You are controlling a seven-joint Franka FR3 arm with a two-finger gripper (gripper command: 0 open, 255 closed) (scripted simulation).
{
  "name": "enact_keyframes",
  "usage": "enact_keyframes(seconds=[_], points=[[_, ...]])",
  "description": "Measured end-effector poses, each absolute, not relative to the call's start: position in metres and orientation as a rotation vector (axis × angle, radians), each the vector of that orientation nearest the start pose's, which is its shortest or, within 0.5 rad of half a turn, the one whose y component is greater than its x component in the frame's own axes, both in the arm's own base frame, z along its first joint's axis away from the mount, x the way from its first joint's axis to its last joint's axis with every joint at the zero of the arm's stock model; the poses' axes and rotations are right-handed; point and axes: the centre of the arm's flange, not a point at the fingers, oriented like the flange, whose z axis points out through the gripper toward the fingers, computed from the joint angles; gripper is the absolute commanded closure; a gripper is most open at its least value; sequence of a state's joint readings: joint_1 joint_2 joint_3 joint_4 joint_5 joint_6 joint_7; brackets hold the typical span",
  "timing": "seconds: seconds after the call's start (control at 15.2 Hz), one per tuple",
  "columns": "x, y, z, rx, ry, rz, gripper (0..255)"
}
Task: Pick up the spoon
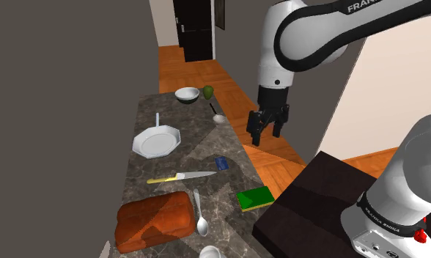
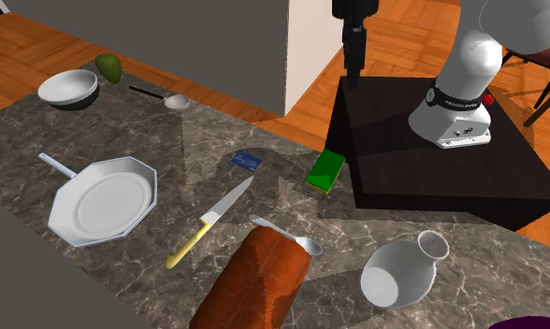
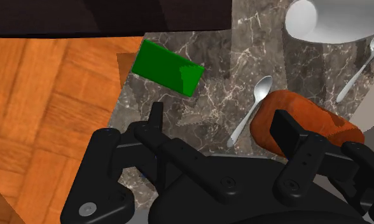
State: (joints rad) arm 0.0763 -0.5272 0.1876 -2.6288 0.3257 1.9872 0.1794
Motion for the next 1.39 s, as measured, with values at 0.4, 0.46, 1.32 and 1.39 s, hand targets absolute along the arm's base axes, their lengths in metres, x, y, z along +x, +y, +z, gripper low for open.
enact_keyframes(seconds=[0.4, 0.46, 1.32, 1.39], points=[[0.376, 0.153, 0.345, -2.962, 0.265, 0.202, 0], [0.383, 0.159, 0.338, -2.961, 0.285, 0.197, 0], [0.459, 0.239, 0.212, -2.939, 0.547, 0.144, 0], [0.463, 0.244, 0.203, -2.936, 0.567, 0.140, 0]])
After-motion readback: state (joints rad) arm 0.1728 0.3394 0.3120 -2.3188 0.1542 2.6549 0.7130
